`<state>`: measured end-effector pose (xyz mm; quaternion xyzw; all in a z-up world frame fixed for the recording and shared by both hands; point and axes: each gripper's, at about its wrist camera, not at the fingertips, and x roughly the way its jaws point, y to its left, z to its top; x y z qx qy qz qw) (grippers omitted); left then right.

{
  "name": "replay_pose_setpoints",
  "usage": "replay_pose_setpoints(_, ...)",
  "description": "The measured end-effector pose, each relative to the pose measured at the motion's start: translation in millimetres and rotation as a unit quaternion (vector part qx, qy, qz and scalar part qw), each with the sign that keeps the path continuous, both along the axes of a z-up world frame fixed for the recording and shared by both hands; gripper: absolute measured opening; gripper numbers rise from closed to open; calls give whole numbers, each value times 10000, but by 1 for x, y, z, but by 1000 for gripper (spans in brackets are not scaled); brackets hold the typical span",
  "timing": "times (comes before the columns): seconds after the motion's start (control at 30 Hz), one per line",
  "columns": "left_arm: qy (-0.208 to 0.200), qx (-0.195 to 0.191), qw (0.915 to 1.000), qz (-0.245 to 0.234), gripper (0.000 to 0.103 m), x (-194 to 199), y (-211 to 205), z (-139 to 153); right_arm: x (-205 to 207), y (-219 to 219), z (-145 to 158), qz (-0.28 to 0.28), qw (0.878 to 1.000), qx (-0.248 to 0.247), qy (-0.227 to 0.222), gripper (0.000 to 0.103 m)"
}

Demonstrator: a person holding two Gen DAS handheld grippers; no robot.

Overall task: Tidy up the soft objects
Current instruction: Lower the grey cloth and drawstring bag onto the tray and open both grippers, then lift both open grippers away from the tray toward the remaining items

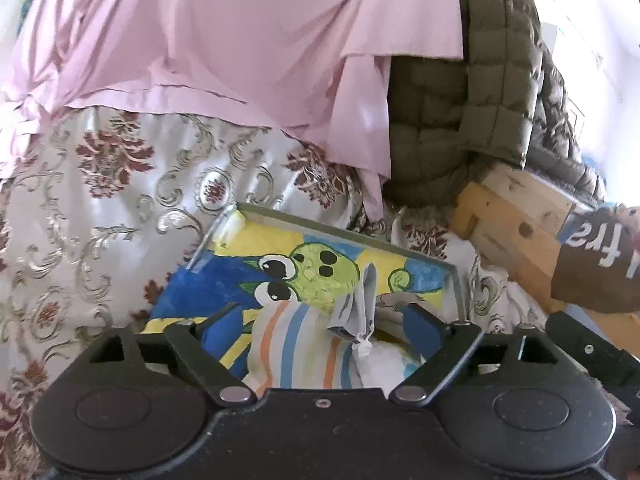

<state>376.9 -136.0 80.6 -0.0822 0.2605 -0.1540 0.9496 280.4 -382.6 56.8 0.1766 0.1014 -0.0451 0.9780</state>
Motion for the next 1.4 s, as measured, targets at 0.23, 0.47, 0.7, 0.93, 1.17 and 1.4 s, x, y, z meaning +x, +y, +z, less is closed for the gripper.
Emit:
replay_pose_setpoints(0.23, -69, -148, 9997, 198, 99, -49, 22, 11, -50, 10, 13, -25, 9997, 41, -239, 103)
replay_pose_setpoints(0.47, -240, -60, 9993, 272, 102, -104, 39, 1, -86, 26, 3, 31, 9999, 20, -95, 103)
replay_pose_setpoints(0.7, -225, 157, 9993, 242, 102, -146, 65, -18, -119, 58, -15, 147, 9994, -193, 245, 103)
replay_pose_setpoints(0.93, -377, 523, 9979, 99, 102, -184, 94, -33, -152, 92, -30, 275, 9973, -441, 523, 103)
replay_pose_setpoints(1.17, -481, 687, 9965, -14, 102, -219, 116, -46, -181, 124, -45, 331, 9930, -670, 918, 103)
replay_pose_setpoints(1.4, -465, 1215, 9911, -290, 102, -246, 127, -68, -201, 155, -58, 545, 9820, -1096, 1438, 103)
